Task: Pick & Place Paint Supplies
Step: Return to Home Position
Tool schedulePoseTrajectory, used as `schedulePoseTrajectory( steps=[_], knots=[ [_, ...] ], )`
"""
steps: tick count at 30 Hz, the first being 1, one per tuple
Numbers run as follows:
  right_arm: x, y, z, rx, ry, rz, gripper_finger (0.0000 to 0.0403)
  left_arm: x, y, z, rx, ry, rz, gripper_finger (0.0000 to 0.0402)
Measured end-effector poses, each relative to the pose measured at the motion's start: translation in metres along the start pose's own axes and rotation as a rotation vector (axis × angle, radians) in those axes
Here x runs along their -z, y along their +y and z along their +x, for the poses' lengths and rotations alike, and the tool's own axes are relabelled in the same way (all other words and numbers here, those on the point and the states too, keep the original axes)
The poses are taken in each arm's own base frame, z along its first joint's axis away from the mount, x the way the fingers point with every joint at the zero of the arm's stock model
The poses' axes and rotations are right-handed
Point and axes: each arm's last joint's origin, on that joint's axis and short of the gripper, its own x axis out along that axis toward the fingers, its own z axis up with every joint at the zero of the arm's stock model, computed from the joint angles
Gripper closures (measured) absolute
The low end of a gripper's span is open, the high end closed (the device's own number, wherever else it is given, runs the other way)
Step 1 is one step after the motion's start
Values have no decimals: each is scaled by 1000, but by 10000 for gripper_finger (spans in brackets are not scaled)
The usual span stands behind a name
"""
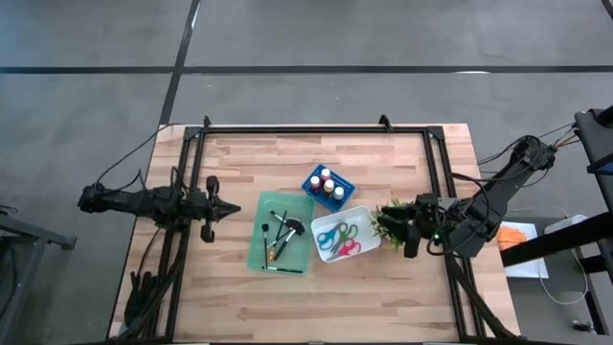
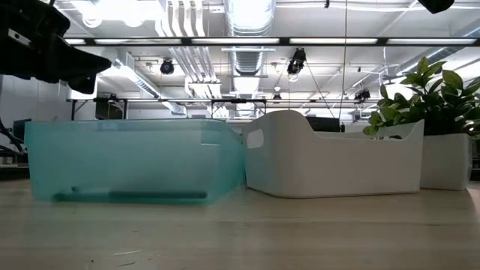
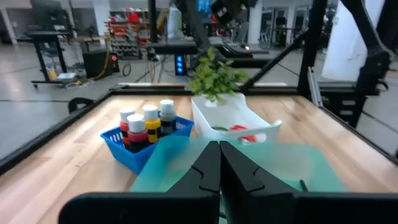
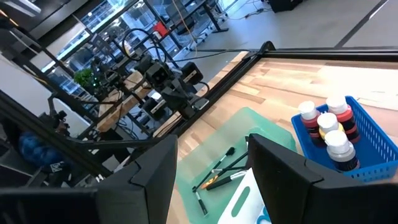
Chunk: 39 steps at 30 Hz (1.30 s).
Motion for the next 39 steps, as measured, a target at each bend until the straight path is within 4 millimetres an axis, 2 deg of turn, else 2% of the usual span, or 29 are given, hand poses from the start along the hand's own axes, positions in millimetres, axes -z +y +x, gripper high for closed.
schedulePoseTrajectory(
  steps=[5, 9, 14, 19, 22, 28, 31, 34, 39],
  knots=[
    [0, 0, 0, 1, 2, -7, 208, 0, 4, 0, -54, -5, -3, 397],
    [1, -1, 0, 1, 6, -27, 208, 0, 8, -1, -152, -5, -63, 379],
    [-5, -5, 7, 4, 36, -102, 208, 0, 8, 0, -156, -7, -105, 359],
    [-5, -21, 29, -38, 215, -236, 208, 0, 8, 0, -153, -6, -110, 356],
    [-6, -33, 44, -128, 299, -303, 208, 0, 8, 0, -153, -6, -110, 356],
    [-18, -60, 61, -360, 236, -387, 208, 0, 8, 0, -152, -5, -107, 355],
    [-25, -76, 59, -413, 195, -434, 208, 0, 8, 0, -152, -5, -106, 355],
    [-29, -88, 49, -477, 157, -469, 208, 0, 8, 0, -152, -5, -106, 355],
    [-23, -109, 28, -521, 83, -545, 208, 0, 8, 0, -152, -4, -106, 355]
  ],
)
